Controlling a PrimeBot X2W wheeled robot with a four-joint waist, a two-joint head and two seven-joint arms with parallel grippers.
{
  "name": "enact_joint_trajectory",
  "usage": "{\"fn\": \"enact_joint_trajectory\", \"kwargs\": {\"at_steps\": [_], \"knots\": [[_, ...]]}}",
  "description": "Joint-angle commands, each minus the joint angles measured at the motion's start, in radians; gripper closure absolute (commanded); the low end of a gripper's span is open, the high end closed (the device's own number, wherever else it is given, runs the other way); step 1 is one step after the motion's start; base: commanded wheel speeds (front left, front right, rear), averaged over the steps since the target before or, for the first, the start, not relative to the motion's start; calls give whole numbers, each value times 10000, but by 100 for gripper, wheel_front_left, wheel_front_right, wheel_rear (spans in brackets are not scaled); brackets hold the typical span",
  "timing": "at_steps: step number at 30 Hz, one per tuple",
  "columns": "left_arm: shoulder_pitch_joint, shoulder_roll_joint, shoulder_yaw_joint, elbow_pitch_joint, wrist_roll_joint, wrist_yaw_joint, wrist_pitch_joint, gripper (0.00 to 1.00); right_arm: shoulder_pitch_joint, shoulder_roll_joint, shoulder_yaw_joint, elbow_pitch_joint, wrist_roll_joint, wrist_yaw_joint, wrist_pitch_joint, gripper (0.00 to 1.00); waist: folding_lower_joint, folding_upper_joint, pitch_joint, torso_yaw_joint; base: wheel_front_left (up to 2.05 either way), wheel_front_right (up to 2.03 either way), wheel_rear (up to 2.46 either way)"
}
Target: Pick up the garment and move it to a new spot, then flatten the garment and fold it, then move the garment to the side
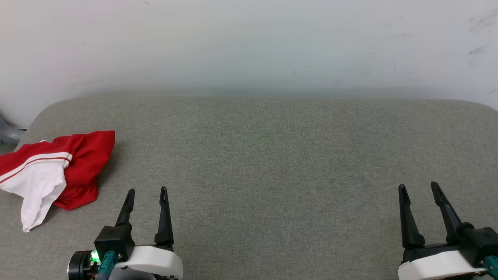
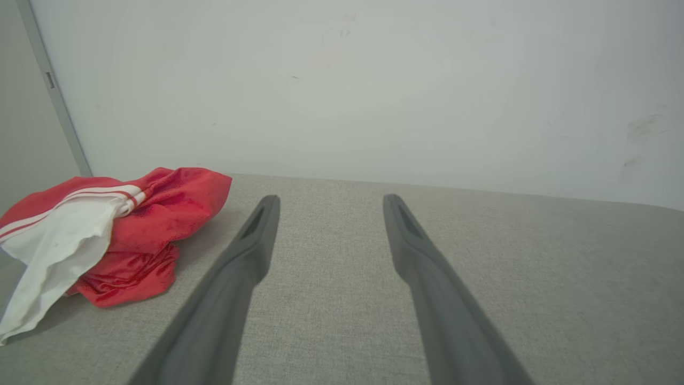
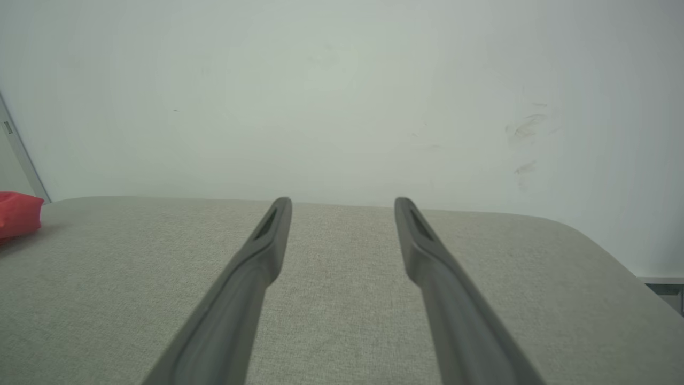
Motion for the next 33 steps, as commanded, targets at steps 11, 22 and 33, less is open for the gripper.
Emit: {"fn": "enact_joint_trajectory", "kwargs": {"at_steps": [11,22,33], "knots": [[70,-12,-33,123,-206,-33,-30,0,103,20,-25,169,302,-7,-28,0,0,0,5,28,0,0,0],[15,-13,-52,207,-221,-38,-30,0,115,20,-29,242,390,-7,-27,0,0,0,30,104,0,0,0],[-137,-12,28,253,-163,-33,-30,0,182,22,14,207,367,-7,-27,0,0,0,45,712,0,0,0]]}}
